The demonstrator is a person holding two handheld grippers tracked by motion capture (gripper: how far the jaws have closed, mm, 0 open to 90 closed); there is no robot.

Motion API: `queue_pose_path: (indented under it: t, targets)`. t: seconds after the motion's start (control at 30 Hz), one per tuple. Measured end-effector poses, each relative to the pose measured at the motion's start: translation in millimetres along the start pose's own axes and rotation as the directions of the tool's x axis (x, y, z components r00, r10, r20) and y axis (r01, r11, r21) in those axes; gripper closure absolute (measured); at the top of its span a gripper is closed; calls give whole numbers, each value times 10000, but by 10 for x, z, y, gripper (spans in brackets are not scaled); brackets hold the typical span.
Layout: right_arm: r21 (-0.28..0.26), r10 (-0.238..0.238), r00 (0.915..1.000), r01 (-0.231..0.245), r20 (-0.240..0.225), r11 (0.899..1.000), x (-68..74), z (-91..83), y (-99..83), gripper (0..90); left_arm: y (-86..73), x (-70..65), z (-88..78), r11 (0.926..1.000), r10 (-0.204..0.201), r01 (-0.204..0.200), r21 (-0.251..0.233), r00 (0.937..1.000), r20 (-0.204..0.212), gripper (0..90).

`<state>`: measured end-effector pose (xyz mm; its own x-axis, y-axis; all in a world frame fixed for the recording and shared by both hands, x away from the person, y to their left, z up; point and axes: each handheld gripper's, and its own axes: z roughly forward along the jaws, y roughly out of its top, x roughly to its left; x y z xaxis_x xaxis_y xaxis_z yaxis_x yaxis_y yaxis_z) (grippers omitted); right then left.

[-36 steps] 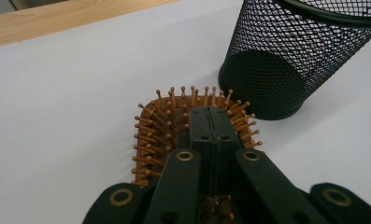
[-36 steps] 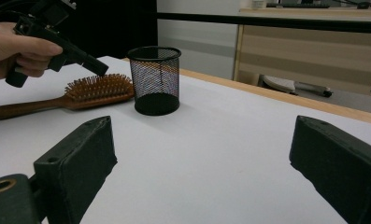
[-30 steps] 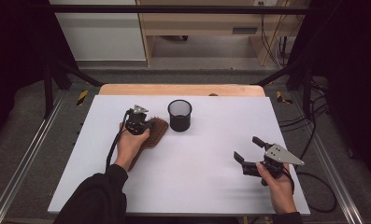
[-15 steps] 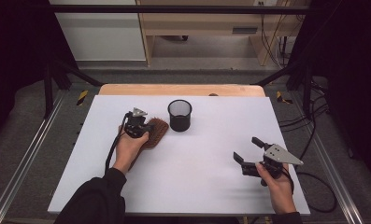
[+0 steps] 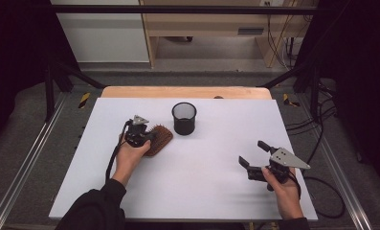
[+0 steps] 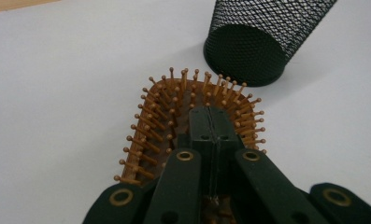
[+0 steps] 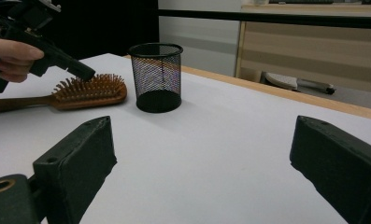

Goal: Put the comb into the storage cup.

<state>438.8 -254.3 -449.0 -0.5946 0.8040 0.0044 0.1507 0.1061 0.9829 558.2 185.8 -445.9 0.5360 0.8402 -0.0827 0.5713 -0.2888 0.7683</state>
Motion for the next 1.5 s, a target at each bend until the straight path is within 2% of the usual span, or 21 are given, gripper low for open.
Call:
queue_pose_path:
  t: [0.13,0.4,0.53,0.7,0.9,1.13,1.5]
  targets:
    - [35,-23,10000,23,-8,10000,0,3,-2,67,-25,-31,-27,10000,76,-77,35,9999,106,900]
    - [44,-18,10000,18,-4,10000,0,6,-4,67,12,-3,-3,9999,132,-132,102,9999,-40,900]
    - [66,-28,10000,29,-28,10000,1,9,-5,68,51,28,19,9989,441,-436,186,9987,-272,900]
    - [68,-9,10000,9,-30,10000,-1,9,-6,68,89,65,45,9973,682,-672,291,9971,-344,900]
    - [88,-4,10000,4,-37,10000,0,8,-6,68,68,41,18,9951,882,-880,454,9961,-26,900]
    - [117,-28,10000,28,-42,9999,4,15,-8,68,30,-10,-14,9951,908,-908,388,9959,36,900]
    - [108,-17,10000,17,-41,9999,2,15,-9,69,-39,-2,-67,9979,617,-618,217,9981,69,900]
